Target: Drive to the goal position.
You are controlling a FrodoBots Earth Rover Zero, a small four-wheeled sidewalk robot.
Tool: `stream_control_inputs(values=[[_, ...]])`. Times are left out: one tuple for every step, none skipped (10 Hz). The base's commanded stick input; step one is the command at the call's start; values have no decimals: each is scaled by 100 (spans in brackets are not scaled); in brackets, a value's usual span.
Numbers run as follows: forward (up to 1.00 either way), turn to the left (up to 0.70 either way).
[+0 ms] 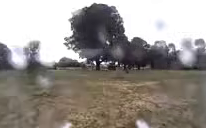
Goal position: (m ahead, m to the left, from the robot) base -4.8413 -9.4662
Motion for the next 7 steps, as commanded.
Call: stream_control_inputs(values=[[100, -40], [100, -40], [100, -40], [100, -40], [100, -40], [100, -40], [100, -40]])
